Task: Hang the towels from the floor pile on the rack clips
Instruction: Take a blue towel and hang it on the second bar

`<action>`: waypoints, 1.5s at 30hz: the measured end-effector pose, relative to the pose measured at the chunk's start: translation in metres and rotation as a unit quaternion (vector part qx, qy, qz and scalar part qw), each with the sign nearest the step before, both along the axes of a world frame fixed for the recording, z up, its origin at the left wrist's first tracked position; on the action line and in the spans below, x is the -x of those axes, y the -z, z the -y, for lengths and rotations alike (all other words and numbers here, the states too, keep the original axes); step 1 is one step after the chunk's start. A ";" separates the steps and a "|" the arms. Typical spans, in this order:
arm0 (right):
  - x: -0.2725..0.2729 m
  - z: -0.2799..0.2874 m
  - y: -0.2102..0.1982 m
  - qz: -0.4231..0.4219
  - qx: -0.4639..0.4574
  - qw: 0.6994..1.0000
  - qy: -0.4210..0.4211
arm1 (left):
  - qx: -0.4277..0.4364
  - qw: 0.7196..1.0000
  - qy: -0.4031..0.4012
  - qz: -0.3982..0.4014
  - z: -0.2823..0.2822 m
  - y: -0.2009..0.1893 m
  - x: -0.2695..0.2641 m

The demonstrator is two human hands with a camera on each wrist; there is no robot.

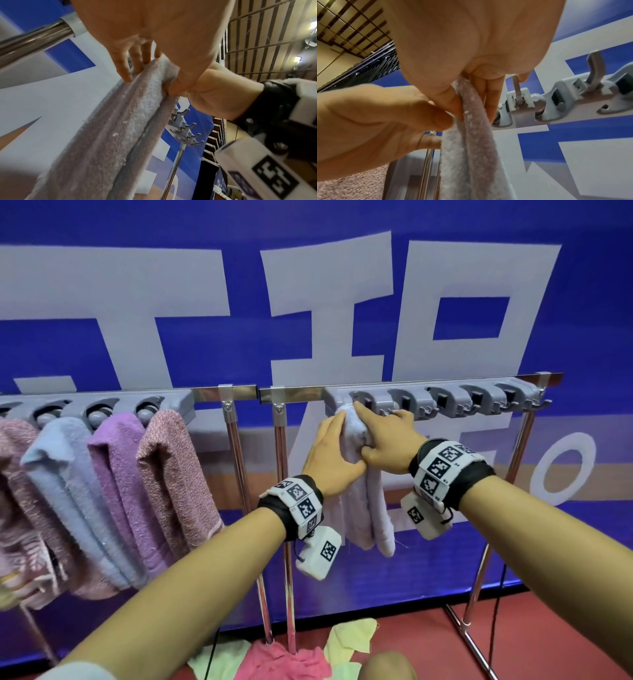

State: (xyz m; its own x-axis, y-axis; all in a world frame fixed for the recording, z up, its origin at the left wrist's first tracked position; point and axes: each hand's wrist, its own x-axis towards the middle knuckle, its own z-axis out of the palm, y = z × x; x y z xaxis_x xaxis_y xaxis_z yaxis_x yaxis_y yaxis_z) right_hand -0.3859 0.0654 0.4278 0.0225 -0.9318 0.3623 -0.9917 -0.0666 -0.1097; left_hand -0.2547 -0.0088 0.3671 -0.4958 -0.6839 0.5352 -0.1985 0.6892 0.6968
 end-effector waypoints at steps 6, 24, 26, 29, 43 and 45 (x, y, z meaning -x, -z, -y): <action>0.012 0.001 0.000 -0.011 0.004 1.000 0.007 | 0.011 0.999 -0.038 0.013 -0.010 -0.002 0.008; -0.039 -0.020 -0.010 0.152 0.074 0.983 -0.065 | -0.137 0.990 0.005 0.045 -0.035 -0.032 -0.052; -0.054 -0.021 -0.005 0.134 0.082 0.983 -0.094 | -0.143 0.988 -0.007 0.058 -0.040 -0.028 -0.065; -0.082 -0.023 0.009 0.132 0.090 0.978 -0.133 | -0.126 0.989 -0.034 0.066 -0.048 -0.015 -0.095; -0.192 -0.049 0.151 0.118 -0.173 0.970 -0.124 | -0.189 0.972 -0.052 0.128 -0.084 0.123 -0.228; -0.198 -0.048 0.169 0.122 -0.198 0.965 -0.121 | -0.201 0.971 -0.060 0.114 -0.083 0.142 -0.236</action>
State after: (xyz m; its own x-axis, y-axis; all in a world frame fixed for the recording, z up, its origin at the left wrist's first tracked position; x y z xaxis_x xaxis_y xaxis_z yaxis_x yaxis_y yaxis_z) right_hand -0.1881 0.1129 0.2591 0.2157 -0.9765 0.0016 -0.8935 -0.1981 -0.4030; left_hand -0.0191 0.0744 0.2247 -0.4745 -0.8747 0.0990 -0.4401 0.3331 0.8339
